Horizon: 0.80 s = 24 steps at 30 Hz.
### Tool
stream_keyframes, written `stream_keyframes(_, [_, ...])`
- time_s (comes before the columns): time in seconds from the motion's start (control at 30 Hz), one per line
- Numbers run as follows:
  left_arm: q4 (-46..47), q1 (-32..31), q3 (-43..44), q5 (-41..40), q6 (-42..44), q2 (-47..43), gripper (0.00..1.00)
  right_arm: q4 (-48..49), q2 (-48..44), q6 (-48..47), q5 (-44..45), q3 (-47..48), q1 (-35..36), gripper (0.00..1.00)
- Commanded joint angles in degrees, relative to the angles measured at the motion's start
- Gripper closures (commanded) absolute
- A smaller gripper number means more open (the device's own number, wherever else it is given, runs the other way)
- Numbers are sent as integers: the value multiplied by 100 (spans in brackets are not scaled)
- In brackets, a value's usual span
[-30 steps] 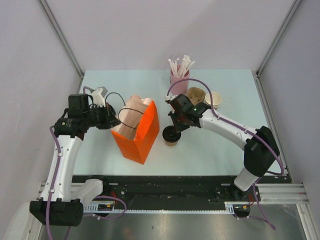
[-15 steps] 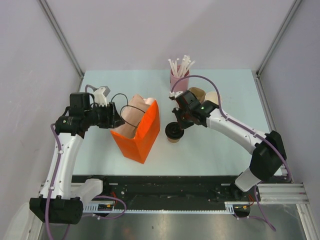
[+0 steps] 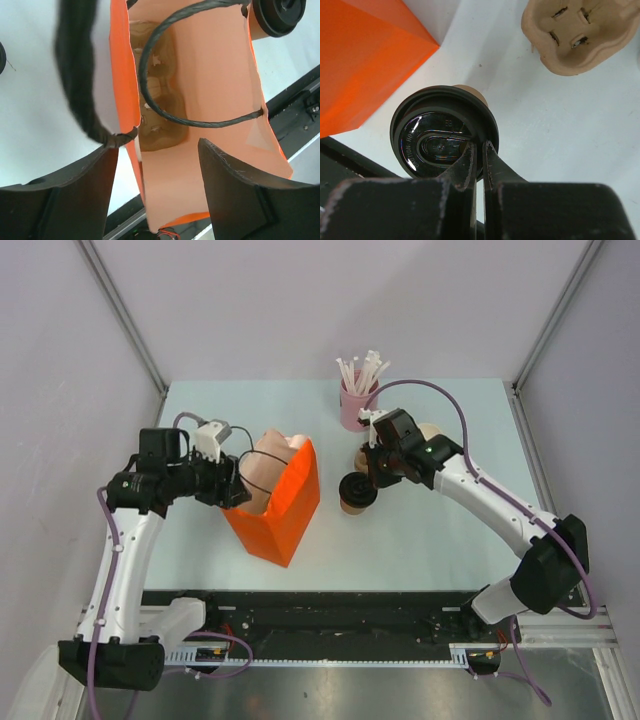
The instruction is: Pack the takeout coffee
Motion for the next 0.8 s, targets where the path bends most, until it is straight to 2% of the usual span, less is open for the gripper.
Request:
stream_keyframes(0.0, [-390,-71,432,320,1004,104,30,155,44,432,-413,79,-109,100])
stream_keyframes(0.13, [-417,-71,380,609,1801,95,23,-74,62,707,140,97,-118,100])
stream_keyframes(0.23, [-425,-71,485,672,2006,279,21,-48,79,777,309,237,-301,100])
stream_keyframes(0.33, [-417,-71,617,593,2033,508,21,-231,307,848,230,674,-556,100])
stream_keyframes(0.57, [-425,-97,1065,866,1770,535,16,-469,755,1242,423,1432,-557,100])
stream_keyframes(0.73, [-443,-194,1557,259,1251,438,13,-961,1274,1524,133,2134,-460,100])
stream_keyframes(0.77, [-452,-194,1601,233,1242,395,12,-1092,1440,1542,142,2562,-452,100])
